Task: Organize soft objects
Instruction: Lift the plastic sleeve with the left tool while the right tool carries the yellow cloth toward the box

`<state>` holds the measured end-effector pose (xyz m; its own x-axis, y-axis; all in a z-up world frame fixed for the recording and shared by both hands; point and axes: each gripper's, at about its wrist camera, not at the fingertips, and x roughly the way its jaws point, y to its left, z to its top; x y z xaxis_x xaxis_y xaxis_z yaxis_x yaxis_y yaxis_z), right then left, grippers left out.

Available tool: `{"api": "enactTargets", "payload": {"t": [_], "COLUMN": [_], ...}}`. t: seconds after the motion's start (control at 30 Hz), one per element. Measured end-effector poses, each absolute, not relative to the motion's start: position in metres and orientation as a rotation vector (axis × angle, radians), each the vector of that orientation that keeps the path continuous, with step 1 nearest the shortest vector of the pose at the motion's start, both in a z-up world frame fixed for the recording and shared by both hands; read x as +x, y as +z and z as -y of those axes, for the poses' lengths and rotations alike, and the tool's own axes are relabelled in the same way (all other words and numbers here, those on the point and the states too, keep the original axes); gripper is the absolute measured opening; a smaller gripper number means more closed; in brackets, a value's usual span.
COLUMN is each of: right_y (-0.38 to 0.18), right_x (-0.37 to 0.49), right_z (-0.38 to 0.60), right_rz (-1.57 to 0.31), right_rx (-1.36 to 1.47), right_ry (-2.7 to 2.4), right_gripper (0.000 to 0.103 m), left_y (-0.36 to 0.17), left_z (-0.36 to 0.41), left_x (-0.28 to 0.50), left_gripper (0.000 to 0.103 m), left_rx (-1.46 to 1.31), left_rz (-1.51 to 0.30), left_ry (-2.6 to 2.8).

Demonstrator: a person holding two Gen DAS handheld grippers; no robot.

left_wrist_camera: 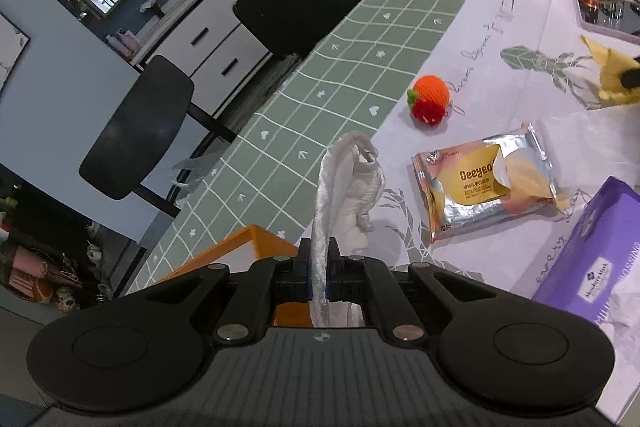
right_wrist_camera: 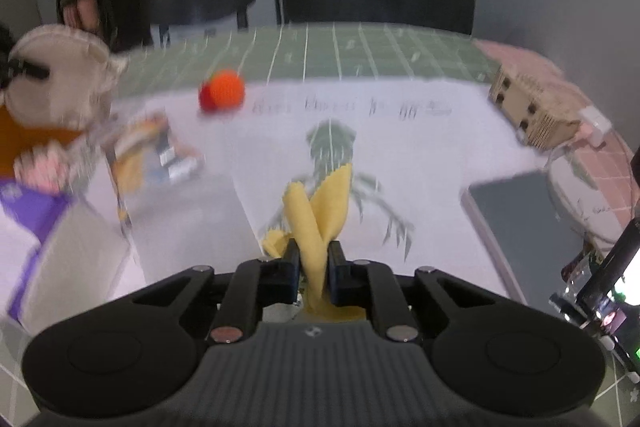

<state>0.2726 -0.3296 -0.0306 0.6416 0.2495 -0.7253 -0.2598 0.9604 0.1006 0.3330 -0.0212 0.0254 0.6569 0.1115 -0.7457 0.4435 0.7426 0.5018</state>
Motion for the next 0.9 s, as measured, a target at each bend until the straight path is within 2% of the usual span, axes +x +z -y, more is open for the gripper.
{"api": "enactTargets", "payload": {"t": [0.3, 0.53, 0.57, 0.67, 0.8, 0.9], "right_y": [-0.002, -0.034, -0.04, -0.044, -0.038, -0.041], "right_x": [0.265, 0.273, 0.274, 0.274, 0.281, 0.291], "right_z": [0.344, 0.324, 0.323, 0.32, 0.33, 0.338], "right_rz": [-0.711, -0.952, -0.971, -0.966, -0.918, -0.934], "right_rx": [0.166, -0.003, -0.017, -0.051, 0.064, 0.115], "right_ry": [0.333, 0.3, 0.293, 0.263, 0.234, 0.206], "right_gripper": [0.014, 0.017, 0.021, 0.052, 0.063, 0.062], "left_y": [0.056, 0.056, 0.056, 0.053, 0.05, 0.048], "left_z": [0.009, 0.002, 0.001, -0.002, -0.001, 0.0], "left_x": [0.305, 0.296, 0.296, 0.295, 0.295, 0.294], "left_gripper": [0.005, 0.005, 0.005, 0.005, 0.005, 0.005], "left_rx": [0.675, 0.674, 0.67, 0.671, 0.673, 0.673], "left_rz": [-0.795, -0.802, -0.803, -0.809, -0.815, -0.82], "left_ry": [-0.227, -0.221, -0.222, -0.222, -0.222, -0.226]}}
